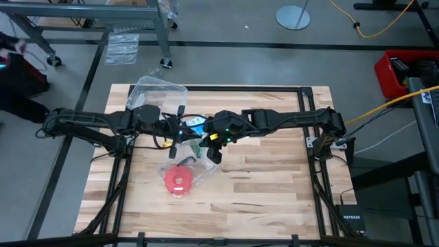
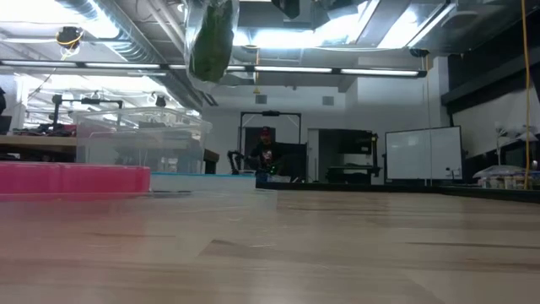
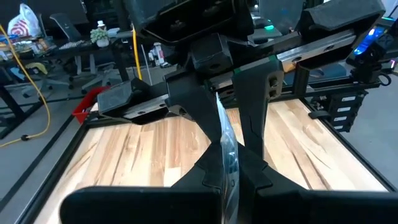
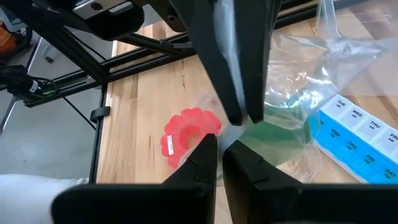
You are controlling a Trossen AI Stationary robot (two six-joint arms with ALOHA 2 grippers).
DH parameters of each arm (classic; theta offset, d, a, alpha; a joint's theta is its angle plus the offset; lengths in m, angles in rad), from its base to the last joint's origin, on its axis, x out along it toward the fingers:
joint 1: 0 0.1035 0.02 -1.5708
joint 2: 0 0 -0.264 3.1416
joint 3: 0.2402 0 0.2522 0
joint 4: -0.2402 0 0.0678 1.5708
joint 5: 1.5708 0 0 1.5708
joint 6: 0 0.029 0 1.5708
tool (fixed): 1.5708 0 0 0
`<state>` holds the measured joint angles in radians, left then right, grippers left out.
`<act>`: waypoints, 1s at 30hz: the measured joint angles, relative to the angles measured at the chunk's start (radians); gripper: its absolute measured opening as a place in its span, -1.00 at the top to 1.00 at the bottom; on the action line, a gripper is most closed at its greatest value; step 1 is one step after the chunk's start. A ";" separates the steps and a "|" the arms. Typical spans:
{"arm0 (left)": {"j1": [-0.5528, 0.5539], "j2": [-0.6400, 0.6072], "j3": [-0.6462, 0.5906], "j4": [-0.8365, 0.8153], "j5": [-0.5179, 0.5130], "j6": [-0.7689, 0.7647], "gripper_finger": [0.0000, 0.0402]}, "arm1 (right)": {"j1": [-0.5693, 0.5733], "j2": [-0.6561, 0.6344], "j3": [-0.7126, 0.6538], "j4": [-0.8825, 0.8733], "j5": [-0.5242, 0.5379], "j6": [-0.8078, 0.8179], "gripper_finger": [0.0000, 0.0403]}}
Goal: Roll bandage
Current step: Close the transparent zip bag
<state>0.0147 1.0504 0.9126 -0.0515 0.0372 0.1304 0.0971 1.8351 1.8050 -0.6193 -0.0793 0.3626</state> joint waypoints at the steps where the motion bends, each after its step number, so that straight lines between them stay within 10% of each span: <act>1: 0.000 0.000 0.000 -0.003 0.000 0.000 1.00 | 0.000 0.000 0.000 0.007 -0.002 0.000 0.91; 17: 0.000 -0.055 0.004 -0.055 -0.014 0.005 1.00 | 0.005 0.003 -0.003 0.033 -0.036 -0.028 0.34; 30: -0.015 -0.068 0.003 -0.126 -0.003 -0.029 1.00 | 0.002 0.003 -0.002 0.095 -0.006 -0.030 0.47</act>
<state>-0.0002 0.9825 0.9157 -0.1777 0.0342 0.1010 0.0994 1.8381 1.8027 -0.5243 -0.0850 0.3330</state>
